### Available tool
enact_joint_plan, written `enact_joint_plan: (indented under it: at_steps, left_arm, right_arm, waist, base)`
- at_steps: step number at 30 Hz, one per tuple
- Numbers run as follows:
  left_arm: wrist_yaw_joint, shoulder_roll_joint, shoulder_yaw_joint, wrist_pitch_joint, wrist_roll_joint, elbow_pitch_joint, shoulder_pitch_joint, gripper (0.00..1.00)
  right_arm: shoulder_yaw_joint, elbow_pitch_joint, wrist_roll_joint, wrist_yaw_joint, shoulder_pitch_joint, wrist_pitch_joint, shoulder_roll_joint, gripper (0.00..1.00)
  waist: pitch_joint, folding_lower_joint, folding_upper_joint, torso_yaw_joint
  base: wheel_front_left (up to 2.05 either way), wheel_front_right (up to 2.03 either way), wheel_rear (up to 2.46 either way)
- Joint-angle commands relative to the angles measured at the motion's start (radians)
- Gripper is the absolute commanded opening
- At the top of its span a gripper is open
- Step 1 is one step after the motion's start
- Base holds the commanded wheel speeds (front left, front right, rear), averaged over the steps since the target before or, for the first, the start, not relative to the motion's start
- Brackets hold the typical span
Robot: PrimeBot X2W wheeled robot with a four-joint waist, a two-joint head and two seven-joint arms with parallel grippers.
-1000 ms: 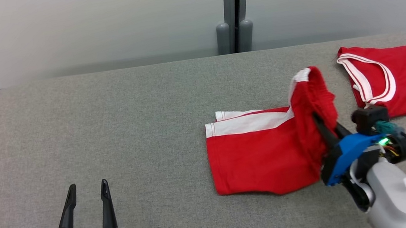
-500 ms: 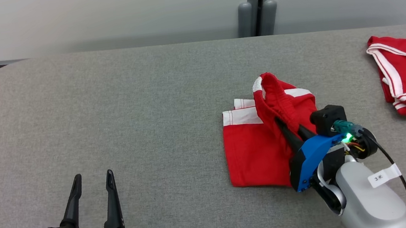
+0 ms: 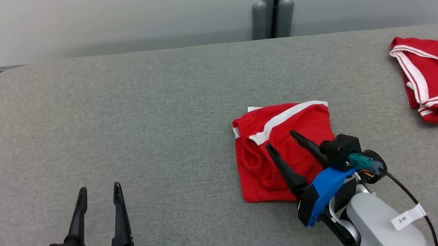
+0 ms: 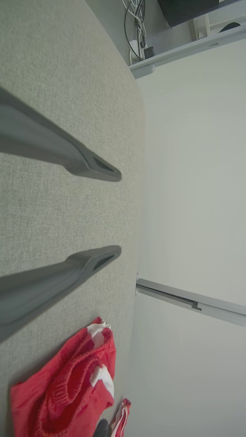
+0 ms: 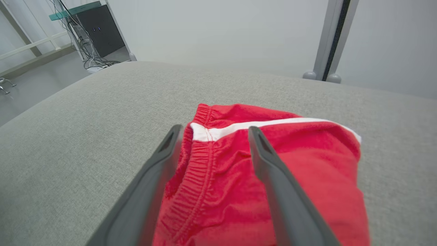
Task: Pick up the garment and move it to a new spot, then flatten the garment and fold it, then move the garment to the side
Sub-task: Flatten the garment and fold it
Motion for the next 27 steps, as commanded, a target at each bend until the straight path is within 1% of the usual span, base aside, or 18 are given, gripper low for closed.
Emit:
enact_joint_plan:
  at_steps: [1, 4, 8, 13, 16, 17, 23, 27]
  left_arm:
    - [-0.002, -0.001, 0.005, -0.005, 0.003, -0.002, -0.005, 1.00]
    - [-0.001, -0.001, 0.009, -0.005, 0.007, -0.005, 0.006, 1.00]
    - [-0.002, 0.001, 0.015, -0.004, 0.011, -0.006, 0.021, 1.00]
    - [-0.002, 0.008, 0.021, -0.005, 0.018, -0.007, 0.035, 1.00]
    - [-0.002, 0.009, 0.026, -0.005, 0.023, -0.008, 0.043, 1.00]
    - [-0.001, 0.009, 0.031, -0.005, 0.027, -0.010, 0.048, 1.00]
    - [-0.001, 0.008, 0.032, -0.005, 0.039, 0.001, 0.066, 1.00]
    - [0.010, 0.007, 0.039, -0.005, 0.046, 0.008, 0.077, 1.00]
  right_arm:
    - [-0.006, -0.012, -0.012, 0.000, 0.018, -0.017, -0.003, 1.00]
    - [-0.043, -0.045, -0.042, 0.000, 0.046, -0.042, -0.005, 1.00]
    - [-0.125, -0.120, -0.077, 0.000, 0.102, -0.061, -0.028, 1.00]
    - [-0.240, -0.251, -0.117, 0.000, 0.191, -0.066, -0.043, 1.00]
    - [-0.309, -0.339, -0.140, 0.000, 0.259, -0.066, -0.034, 1.00]
    - [-0.344, -0.387, -0.147, 0.000, 0.299, -0.066, -0.026, 1.00]
    - [-0.395, -0.482, -0.159, 0.000, 0.403, -0.066, -0.008, 1.00]
    - [-0.410, -0.527, -0.151, 0.000, 0.465, -0.066, -0.003, 1.00]
  waist:
    - [-0.010, 0.0000, 0.0000, -0.013]
    - [-0.023, 0.0000, 0.0000, -0.029]
    - [-0.042, 0.0000, 0.0000, -0.054]
    - [-0.070, 0.0000, 0.0000, -0.084]
    - [-0.088, 0.0000, 0.0000, -0.100]
    - [-0.098, 0.0000, 0.0000, -0.112]
    - [-0.131, 0.0000, 0.0000, -0.131]
    - [-0.151, 0.0000, 0.0000, -0.131]
  base:
    - [0.00, 0.00, 0.00]
    - [0.00, 0.00, 0.00]
    - [0.00, 0.00, 0.00]
    - [0.00, 0.00, 0.00]
    - [0.00, 0.00, 0.00]
    - [0.00, 0.00, 0.00]
    - [0.00, 0.00, 0.00]
    - [0.00, 0.00, 0.00]
